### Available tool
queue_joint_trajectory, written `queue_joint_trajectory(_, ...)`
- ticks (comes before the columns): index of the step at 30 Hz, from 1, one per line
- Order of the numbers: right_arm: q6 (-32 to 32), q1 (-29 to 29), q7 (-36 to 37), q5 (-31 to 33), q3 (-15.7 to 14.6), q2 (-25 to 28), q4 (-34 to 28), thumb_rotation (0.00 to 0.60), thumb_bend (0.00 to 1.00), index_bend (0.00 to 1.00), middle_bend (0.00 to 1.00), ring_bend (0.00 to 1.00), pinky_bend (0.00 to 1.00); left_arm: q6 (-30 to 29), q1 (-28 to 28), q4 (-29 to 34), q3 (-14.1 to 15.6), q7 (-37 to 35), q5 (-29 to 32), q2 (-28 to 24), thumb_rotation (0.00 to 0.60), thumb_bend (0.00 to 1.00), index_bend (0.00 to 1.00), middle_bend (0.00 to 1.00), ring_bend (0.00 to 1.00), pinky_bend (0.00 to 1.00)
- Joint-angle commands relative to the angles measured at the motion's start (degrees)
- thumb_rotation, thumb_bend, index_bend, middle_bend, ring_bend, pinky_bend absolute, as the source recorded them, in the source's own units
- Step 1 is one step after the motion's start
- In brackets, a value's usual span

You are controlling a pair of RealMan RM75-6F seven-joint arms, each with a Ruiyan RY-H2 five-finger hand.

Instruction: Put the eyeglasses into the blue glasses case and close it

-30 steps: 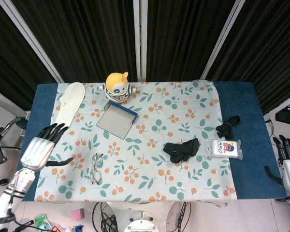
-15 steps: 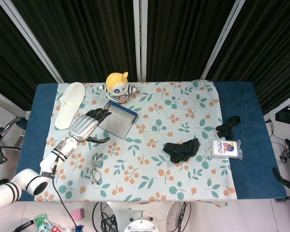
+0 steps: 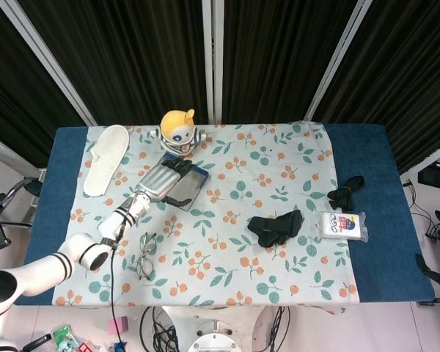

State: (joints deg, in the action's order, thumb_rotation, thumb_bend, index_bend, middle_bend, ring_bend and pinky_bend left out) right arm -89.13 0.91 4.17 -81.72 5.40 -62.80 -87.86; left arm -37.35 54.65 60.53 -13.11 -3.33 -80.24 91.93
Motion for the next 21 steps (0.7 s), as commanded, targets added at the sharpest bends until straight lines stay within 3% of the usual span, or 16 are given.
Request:
queue_joint_trajectory(1,0.0,0.2,0.6,0.3,0.2,0.1,0.4,0.6,0.2,0.0,0.0,0.0,0.0,2.1,2.1,-2.9,-0.2,1.3,1.5,1.9,0.28,0.25,0.06,0.04,0.05,0.18)
queue_joint_trajectory(21,0.6,0.9,3.3,1.2,0.5,0.7,1.9,0.6,0.21,0.0,0.0,0.0,0.0,11.3,9.1,-16.5,2.5,10.6,7.3,8.6,0.314,0.33,0.06,0.06,0.05,0.18)
